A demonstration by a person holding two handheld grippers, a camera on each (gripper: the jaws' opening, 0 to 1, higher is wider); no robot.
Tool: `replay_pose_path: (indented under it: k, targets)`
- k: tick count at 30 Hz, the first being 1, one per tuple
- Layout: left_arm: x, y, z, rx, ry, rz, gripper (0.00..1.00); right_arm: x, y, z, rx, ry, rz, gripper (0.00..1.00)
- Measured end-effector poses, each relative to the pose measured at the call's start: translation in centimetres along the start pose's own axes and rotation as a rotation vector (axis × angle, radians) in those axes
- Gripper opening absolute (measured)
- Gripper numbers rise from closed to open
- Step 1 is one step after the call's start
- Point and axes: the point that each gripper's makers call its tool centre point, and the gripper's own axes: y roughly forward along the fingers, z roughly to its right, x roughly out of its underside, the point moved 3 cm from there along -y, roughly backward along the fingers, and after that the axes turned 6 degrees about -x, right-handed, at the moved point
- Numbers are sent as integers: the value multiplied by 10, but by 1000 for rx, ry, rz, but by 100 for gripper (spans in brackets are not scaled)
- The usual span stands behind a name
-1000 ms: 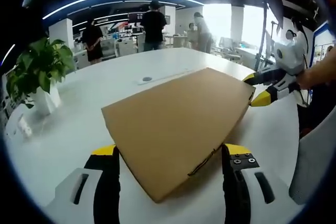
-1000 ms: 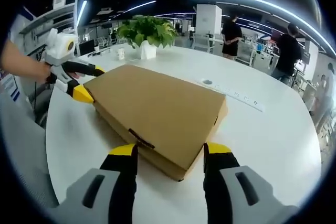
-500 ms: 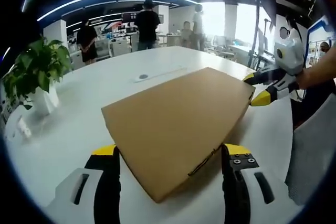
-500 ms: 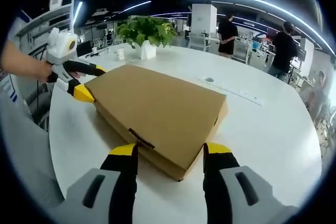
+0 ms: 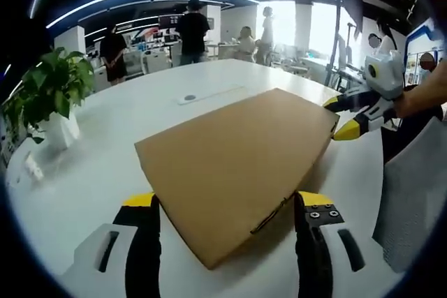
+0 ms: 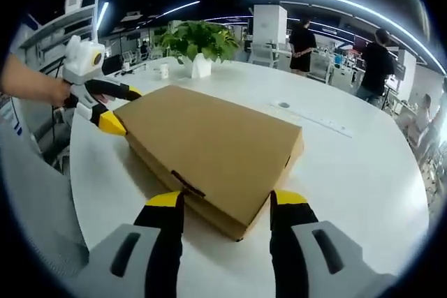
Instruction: Operate the shoe box by opening the lid, removing the specified soft item, and placing it in the target area until the item is outside and the box remains undamaged.
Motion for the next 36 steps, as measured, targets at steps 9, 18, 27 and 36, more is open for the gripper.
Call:
replay_pose_path:
  k: [9,18,27,36]
  targets:
    - [13,-17,-6,5,4,-11,80,0,1,-22,-9,-4,-1,45]
    - [23,-31,-10,11,11,-26,80,2,0,-42,-7,-12,-6,44]
    - [34,-46,-13,12,15,-44,80,4,-1,-61,-6,-21,-6,44]
    - [40,-54,-14,11,18,-39,81,5,-1,-70,-10,-27,-2,44]
